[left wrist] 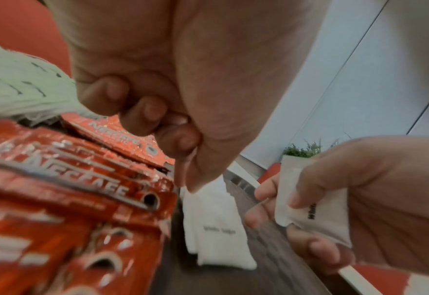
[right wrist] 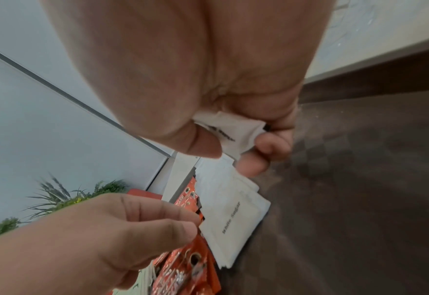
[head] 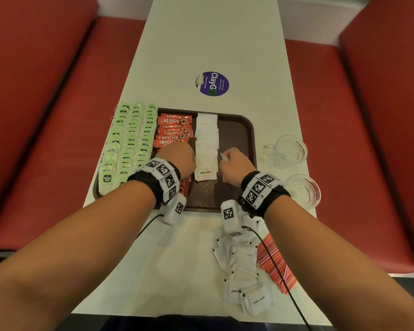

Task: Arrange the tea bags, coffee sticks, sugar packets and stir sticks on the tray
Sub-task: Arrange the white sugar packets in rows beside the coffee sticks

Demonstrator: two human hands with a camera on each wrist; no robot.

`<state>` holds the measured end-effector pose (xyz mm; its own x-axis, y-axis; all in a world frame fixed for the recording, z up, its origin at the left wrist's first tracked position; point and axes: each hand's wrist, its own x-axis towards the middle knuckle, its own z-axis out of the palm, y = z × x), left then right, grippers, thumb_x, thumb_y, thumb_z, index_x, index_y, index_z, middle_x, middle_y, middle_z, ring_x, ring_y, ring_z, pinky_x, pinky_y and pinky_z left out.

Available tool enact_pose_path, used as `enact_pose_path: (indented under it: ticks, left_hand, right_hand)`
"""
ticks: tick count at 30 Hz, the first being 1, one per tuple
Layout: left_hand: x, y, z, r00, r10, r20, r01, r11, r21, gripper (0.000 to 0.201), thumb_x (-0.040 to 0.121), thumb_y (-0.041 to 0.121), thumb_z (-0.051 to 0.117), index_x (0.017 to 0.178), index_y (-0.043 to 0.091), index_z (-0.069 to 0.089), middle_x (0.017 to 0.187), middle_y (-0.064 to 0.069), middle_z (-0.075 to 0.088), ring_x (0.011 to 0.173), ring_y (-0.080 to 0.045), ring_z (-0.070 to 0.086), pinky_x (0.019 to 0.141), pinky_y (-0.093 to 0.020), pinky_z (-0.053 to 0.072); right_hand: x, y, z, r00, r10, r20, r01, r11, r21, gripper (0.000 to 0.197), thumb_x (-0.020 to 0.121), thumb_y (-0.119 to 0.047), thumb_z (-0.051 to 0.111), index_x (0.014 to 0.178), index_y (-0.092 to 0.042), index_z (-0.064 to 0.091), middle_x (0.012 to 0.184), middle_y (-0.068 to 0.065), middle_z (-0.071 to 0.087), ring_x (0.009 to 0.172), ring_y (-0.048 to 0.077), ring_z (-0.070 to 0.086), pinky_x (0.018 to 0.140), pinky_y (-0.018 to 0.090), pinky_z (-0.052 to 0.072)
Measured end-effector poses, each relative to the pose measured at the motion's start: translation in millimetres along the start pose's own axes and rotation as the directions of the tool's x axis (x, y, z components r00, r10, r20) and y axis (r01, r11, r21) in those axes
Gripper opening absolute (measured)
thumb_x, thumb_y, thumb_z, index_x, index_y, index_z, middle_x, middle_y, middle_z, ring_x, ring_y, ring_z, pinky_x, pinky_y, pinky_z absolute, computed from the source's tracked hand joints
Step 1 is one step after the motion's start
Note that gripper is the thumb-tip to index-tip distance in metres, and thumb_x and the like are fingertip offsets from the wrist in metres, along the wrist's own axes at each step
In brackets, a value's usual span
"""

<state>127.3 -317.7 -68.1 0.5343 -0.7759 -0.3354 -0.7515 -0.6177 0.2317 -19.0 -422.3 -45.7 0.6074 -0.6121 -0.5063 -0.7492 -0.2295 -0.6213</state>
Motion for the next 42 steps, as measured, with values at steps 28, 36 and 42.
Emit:
enact_pose_path:
  ticks: [28,36,42]
  left_hand:
    - [-56,9,-6,0.995,0.090,-0.032,-0.095,0.945,-0.311,0.026,0.093,0.038,0.066,0.108,0.018,0.074,0.092,0.001,0.069,0.084,-0.017,0.061,0.073,-0.029,0.046]
    - [-45,24,13,0.992,-0.127,0.023,0.129,0.973,-0.189,0.035,0.082,0.039,0.078,0.112,0.022,0.070,0.108,0.002,0.069,0.100,-0.020,0.063,0.081,-0.031,0.049]
    - [-42,25,20,0.987,-0.145,-0.067,0.145,0.989,-0.004,0.048,0.081,0.050,0.075,0.114,0.018,0.062,0.107,-0.004,0.068,0.098,-0.025,0.064,0.082,-0.039,0.054]
  right_hand:
    - [-27,20,8,0.963,-0.204,-0.179,0.233,0.959,0.160,0.015,0.098,-0.018,0.057,0.097,-0.019,0.072,0.082,-0.006,0.069,0.071,0.009,0.064,0.074,0.025,0.056]
    - [-18,24,11,0.998,-0.047,0.050,0.052,0.995,-0.091,0.034,0.099,-0.008,0.049,0.131,-0.005,0.060,0.121,0.012,0.068,0.109,0.027,0.065,0.100,0.038,0.050]
    - [-15,18,14,0.998,-0.063,0.004,0.063,0.982,-0.178,0.032,0.098,-0.008,0.046,0.124,-0.001,0.063,0.123,0.015,0.065,0.115,0.030,0.060,0.098,0.033,0.048]
